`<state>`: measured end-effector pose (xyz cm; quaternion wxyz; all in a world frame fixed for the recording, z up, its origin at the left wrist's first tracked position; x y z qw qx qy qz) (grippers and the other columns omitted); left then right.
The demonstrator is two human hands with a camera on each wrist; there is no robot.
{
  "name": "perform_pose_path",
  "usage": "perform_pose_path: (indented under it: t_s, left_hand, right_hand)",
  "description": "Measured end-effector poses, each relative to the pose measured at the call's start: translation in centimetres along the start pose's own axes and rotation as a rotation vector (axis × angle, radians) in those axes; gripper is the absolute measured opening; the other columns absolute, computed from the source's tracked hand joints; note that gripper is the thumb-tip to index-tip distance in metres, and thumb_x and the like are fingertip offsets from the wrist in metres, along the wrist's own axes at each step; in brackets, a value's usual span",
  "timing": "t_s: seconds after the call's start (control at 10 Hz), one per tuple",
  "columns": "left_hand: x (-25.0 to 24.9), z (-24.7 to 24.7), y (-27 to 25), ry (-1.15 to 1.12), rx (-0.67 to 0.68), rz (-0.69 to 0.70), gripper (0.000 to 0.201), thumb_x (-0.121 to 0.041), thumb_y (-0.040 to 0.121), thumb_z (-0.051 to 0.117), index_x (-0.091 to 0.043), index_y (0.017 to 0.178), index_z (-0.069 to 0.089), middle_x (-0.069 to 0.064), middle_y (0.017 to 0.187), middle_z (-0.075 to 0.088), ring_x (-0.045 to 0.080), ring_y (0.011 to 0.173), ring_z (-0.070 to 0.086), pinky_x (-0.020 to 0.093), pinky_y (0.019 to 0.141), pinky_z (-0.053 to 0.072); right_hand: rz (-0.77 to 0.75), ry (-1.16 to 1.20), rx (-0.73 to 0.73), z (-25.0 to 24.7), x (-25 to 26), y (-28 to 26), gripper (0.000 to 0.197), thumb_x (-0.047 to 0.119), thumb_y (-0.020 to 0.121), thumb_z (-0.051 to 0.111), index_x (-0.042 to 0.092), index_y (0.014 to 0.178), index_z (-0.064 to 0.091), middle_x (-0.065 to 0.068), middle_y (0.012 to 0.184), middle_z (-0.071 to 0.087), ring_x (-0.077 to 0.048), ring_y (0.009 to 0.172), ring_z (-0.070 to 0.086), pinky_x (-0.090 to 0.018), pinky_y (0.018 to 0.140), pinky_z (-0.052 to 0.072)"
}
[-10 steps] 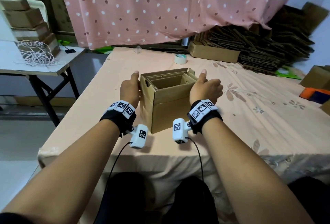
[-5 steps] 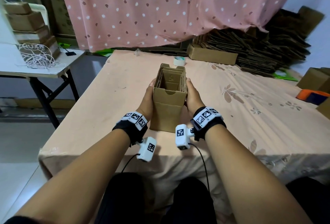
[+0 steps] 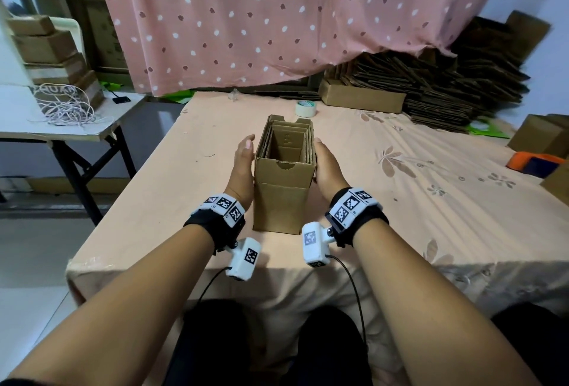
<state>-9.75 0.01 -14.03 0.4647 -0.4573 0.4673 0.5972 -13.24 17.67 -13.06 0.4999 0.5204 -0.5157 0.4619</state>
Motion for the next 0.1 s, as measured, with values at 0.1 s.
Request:
perform_pose_path:
  t_s: [0.1]
  left_hand:
    - [-3.50,-1.51,0.57,0.089,-0.079,0.137,0.077,-0.075,0.082,0.028,-0.034,0.145,0.043,-0.012,0.151,0.041,0.014,0.139,0.039,0.053,0.117,0.028]
  right_hand:
    - [-0.187,-0.094,-0.193,-2.23,4.05,-1.49,0.047,0.036,0.105,0.036,0.014,0.144,0.048,0.002,0.147,0.049,-0.012,0.135,0.043,-0.020,0.107,0.026]
Point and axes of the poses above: each hand's wrist, its own y-axis towards the middle knuckle, its own z-axis out of the palm, x = y × z, the point moved 6 cm from there along y, towards the middle knuckle
